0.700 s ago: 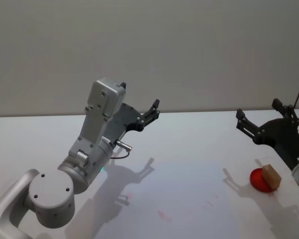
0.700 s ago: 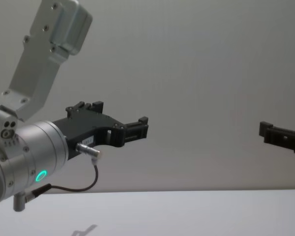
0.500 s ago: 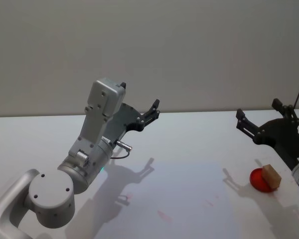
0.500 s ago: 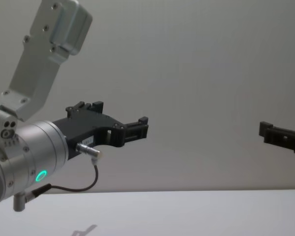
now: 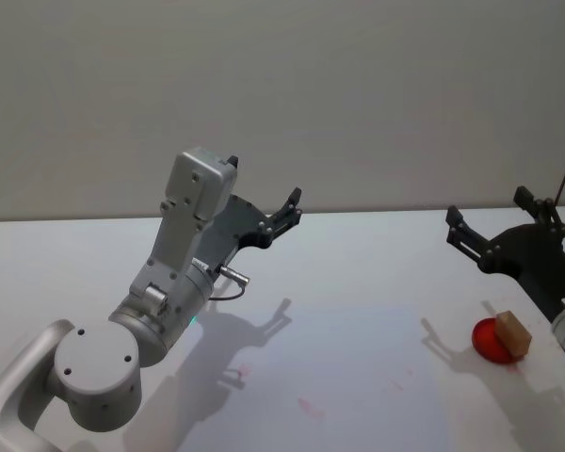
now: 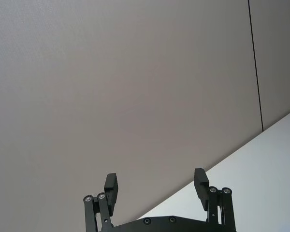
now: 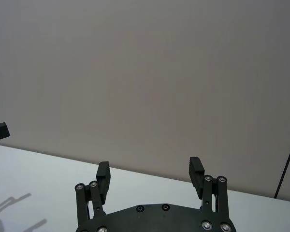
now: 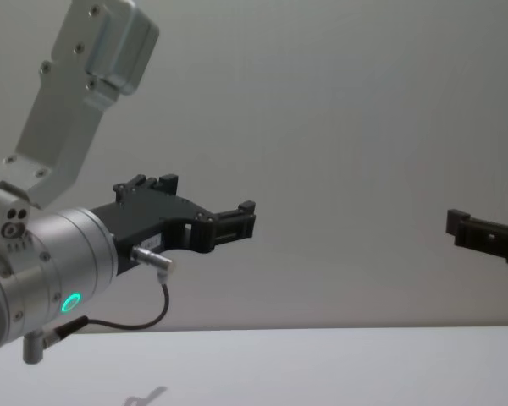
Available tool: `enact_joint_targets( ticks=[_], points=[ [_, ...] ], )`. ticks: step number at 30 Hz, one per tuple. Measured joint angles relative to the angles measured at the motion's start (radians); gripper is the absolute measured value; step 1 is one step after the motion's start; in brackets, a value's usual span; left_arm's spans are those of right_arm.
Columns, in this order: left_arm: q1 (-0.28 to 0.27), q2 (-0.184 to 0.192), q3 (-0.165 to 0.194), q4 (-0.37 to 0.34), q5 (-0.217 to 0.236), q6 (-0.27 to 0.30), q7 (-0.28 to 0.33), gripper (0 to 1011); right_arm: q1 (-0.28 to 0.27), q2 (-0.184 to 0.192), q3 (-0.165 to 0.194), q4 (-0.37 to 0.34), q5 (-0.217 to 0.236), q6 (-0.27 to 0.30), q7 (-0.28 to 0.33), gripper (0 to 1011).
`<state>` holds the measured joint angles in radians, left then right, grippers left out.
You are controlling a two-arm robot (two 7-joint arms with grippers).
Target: Use the one hand to pick up the stamp and affix it onto the A4 paper.
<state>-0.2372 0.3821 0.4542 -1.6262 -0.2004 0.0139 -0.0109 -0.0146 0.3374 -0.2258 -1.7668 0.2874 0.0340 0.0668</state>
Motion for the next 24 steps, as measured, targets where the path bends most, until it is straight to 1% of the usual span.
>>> enact_joint_targets(
  ticks=[16,22,24],
  points=[
    [0.0,0.0,0.0,0.0,0.0,0.0,0.0,1001,0.008,0.0,0.006,0.005,0.002,-0.006,0.009,1001],
    [0.0,0.0,0.0,0.0,0.0,0.0,0.0,1001,0.007,0.014,0.02,0.005,0.018,-0.003,0.02,1001],
    [0.0,0.0,0.0,0.0,0.0,0.0,0.0,1001,0.002,0.023,0.027,0.002,0.026,0.001,0.024,1001]
  ],
)
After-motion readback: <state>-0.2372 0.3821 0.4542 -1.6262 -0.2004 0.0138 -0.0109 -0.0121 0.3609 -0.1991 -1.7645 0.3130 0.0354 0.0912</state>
